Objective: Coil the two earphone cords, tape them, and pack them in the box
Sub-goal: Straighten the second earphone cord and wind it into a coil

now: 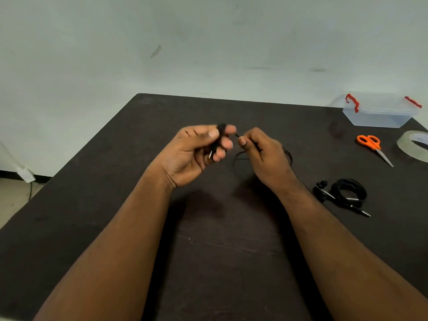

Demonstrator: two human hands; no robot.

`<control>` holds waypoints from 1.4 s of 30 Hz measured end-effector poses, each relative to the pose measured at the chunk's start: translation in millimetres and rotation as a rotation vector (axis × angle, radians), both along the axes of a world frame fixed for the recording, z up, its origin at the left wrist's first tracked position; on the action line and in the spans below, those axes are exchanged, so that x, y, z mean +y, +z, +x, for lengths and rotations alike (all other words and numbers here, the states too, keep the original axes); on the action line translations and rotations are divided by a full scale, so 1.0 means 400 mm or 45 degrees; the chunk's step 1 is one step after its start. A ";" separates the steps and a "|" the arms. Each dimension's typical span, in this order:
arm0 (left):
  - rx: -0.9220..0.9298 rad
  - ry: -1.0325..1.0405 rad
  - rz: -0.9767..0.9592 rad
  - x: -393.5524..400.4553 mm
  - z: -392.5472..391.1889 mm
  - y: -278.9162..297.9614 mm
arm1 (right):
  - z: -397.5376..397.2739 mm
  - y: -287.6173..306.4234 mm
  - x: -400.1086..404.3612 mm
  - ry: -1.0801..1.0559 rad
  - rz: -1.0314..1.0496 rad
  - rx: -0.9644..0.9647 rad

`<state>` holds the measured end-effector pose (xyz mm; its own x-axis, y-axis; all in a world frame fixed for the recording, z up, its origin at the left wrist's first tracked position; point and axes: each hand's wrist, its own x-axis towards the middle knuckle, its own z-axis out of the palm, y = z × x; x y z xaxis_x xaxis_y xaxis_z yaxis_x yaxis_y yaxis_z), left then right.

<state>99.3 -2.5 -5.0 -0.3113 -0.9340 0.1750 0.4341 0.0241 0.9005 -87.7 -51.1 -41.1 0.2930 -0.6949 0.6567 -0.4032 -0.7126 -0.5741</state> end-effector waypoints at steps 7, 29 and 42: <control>0.533 0.802 0.051 -0.042 0.024 -0.014 | 0.052 -0.011 0.029 0.129 0.007 0.379; -0.713 -0.019 -0.028 0.007 -0.014 -0.001 | -0.027 0.021 -0.004 -0.286 -0.343 -0.011; 0.484 0.232 0.030 -0.001 -0.006 0.016 | 0.039 0.000 0.017 0.096 0.048 0.128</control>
